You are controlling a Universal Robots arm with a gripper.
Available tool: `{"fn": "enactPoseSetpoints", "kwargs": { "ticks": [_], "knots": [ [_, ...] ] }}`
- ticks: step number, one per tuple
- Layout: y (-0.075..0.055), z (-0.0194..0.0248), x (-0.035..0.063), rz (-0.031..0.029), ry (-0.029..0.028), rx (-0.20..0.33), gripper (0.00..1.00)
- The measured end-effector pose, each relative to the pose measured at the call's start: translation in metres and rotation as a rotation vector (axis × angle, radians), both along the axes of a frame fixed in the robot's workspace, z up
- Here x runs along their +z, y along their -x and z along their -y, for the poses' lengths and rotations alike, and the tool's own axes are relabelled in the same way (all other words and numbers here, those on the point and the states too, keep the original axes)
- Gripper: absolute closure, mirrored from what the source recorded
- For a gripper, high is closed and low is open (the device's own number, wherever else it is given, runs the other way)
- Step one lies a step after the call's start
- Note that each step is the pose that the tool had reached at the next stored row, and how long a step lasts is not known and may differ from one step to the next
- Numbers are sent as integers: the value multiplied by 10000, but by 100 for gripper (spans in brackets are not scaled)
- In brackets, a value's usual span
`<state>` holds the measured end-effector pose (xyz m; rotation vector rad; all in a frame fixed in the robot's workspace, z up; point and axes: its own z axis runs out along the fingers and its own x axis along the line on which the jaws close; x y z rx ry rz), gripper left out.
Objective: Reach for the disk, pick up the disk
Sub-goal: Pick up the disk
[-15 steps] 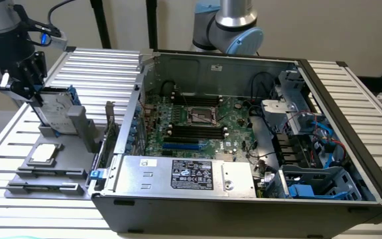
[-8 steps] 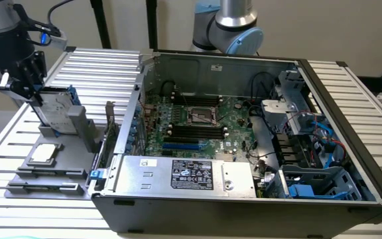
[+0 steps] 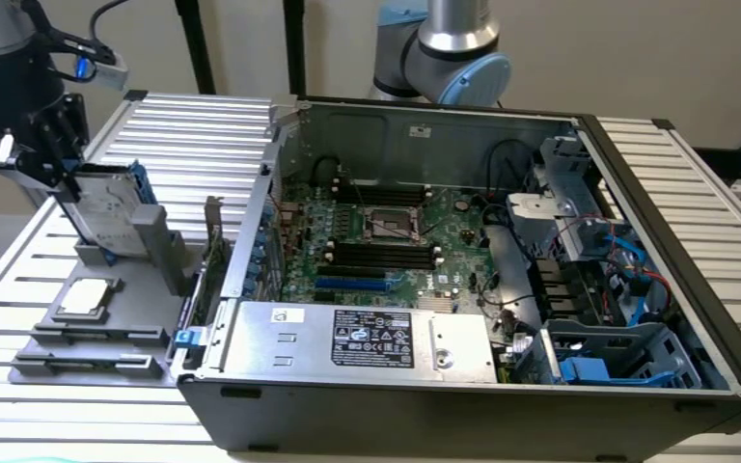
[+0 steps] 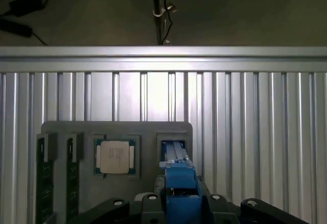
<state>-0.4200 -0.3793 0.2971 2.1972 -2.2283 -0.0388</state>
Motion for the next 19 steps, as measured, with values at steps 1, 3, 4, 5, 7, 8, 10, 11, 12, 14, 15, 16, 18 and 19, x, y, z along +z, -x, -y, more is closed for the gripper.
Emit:
{"fn": "enactPoseSetpoints", "kwargs": {
  "ticks": [1,3,4,5,7,8,10,11,12,14,15,16,18,19],
  "knots": [
    [-1,0,17,0,0,1,67],
    [-3,0,62,0,0,0,67],
    [-4,0,86,0,-1,0,67],
    [-6,0,116,1,-1,0,67],
    [-10,0,184,-1,0,0,67],
    [-13,0,224,0,0,1,67],
    [-20,1,314,0,1,1,67],
    [-24,0,359,2,-1,1,67],
    [-28,0,405,-2,1,0,67],
    [-37,0,493,1,-1,1,67],
    [-41,0,538,-1,0,0,67],
    [-48,0,584,1,-1,1,67],
    [-64,1,675,-1,0,1,67],
    [-75,2,722,0,0,1,67]
  ]
}}
